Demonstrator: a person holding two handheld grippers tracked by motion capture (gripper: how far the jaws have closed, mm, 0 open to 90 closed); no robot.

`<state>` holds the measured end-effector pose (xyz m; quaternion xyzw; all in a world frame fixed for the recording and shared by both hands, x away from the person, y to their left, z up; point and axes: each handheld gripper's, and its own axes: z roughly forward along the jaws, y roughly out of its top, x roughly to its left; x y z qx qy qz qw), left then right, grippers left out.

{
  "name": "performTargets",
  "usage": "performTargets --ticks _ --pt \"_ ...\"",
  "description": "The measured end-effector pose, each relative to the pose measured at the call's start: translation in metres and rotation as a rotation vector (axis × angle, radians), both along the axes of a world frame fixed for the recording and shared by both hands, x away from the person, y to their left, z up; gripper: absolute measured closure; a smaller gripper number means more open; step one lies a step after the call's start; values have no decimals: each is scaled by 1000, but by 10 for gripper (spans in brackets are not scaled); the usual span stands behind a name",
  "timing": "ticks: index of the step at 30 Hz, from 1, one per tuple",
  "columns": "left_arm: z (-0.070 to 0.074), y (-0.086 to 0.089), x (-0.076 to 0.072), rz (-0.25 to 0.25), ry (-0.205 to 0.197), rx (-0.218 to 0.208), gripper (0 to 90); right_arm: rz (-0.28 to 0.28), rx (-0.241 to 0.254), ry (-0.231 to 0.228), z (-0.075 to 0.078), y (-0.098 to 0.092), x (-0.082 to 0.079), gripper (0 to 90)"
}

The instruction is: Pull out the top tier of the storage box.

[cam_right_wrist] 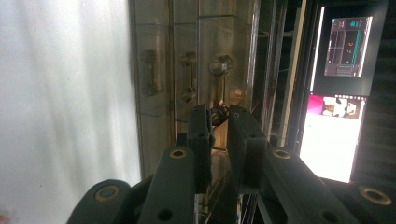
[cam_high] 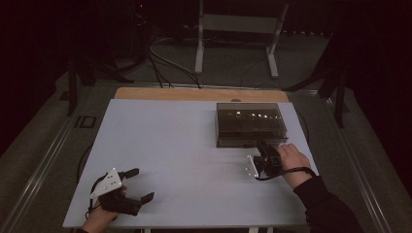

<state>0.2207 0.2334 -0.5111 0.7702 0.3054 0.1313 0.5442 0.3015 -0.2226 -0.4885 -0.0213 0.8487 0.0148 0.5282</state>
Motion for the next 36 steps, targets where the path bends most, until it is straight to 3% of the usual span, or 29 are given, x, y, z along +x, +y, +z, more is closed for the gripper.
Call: performTargets --ticks 8,10,15,18,21,23,24,26,27,30,33,36 --pt "-1 0 0 0 5 12 0 7 32 21 3 -2 1 782" --pt "-1 0 0 1 6 15 0 30 75 50 7 -3 1 729" --pt "-1 0 0 1 6 13 0 39 190 119 22 -9 6 691" --pt "0 0 0 0 0 4 0 40 279 192 34 -18 12 602" --pt "-1 0 0 1 7 12 0 22 353 295 44 -25 19 520" --pt "0 1 0 4 3 1 0 -5 414 344 50 -29 24 410" --pt "0 1 0 3 2 1 0 -14 434 389 53 -31 26 361" --pt "-1 0 0 1 8 9 0 -33 466 440 57 -35 30 204" --pt "-1 0 0 2 7 8 0 -52 487 503 59 -37 33 122" --pt "-1 0 0 -2 2 7 0 -68 526 575 64 -43 40 72" --pt "-1 0 1 2 7 6 0 -36 541 590 69 -50 48 79" --pt "-1 0 1 -1 5 3 0 15 589 645 74 -60 57 103"
